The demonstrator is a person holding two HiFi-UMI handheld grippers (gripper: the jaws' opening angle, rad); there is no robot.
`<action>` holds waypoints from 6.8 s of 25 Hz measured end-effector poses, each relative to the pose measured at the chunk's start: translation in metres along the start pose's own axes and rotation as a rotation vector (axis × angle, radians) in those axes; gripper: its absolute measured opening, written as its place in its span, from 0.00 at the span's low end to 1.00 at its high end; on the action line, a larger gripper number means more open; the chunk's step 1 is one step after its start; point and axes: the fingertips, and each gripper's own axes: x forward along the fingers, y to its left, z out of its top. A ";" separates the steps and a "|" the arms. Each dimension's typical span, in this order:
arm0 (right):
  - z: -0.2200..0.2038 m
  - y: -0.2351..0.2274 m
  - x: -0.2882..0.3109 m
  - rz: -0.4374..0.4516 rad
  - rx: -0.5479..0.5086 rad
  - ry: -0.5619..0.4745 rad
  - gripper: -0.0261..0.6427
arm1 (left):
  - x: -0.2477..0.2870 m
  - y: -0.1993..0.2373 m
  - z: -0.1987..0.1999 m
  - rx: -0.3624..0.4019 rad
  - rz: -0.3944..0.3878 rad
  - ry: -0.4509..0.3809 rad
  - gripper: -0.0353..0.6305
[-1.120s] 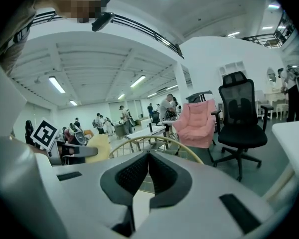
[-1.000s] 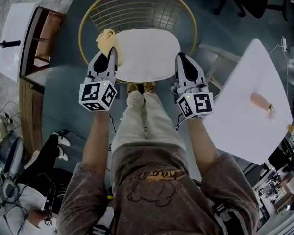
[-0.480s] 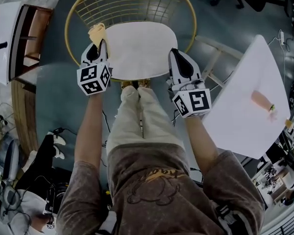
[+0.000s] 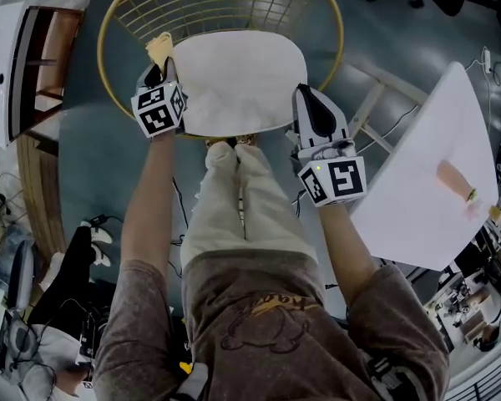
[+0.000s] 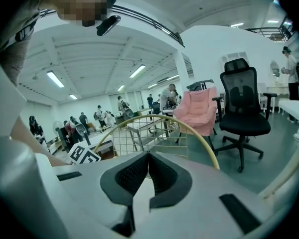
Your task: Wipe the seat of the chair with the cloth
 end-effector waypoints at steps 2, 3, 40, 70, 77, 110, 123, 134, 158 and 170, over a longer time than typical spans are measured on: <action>-0.005 -0.003 0.002 0.001 0.001 0.000 0.08 | 0.011 0.004 -0.007 -0.004 0.004 0.018 0.14; -0.006 -0.003 0.003 0.002 0.001 0.000 0.08 | 0.014 0.005 -0.010 -0.004 0.006 0.024 0.14; -0.043 -0.039 -0.003 -0.121 0.067 0.040 0.08 | 0.107 -0.200 -0.040 0.074 -0.437 0.191 0.14; -0.052 -0.046 -0.020 -0.121 0.053 0.058 0.08 | 0.017 -0.197 0.002 -0.127 -0.520 0.054 0.14; -0.053 -0.027 -0.006 -0.072 0.043 0.070 0.08 | -0.016 -0.093 -0.001 -0.112 -0.322 -0.006 0.14; -0.068 -0.004 0.013 -0.007 0.041 0.106 0.08 | -0.023 0.023 -0.089 -0.169 -0.075 0.187 0.14; -0.073 -0.005 0.005 -0.008 0.054 0.125 0.08 | 0.011 -0.031 -0.099 -0.171 -0.143 0.224 0.14; -0.079 -0.023 -0.014 -0.062 0.076 0.124 0.08 | 0.037 -0.093 -0.102 -0.094 -0.259 0.271 0.14; -0.088 -0.055 -0.045 -0.175 0.124 0.099 0.08 | 0.055 -0.217 -0.110 -0.143 -0.430 0.271 0.14; -0.086 -0.069 -0.061 -0.214 0.144 0.092 0.08 | 0.038 -0.288 -0.103 -0.182 -0.648 0.299 0.14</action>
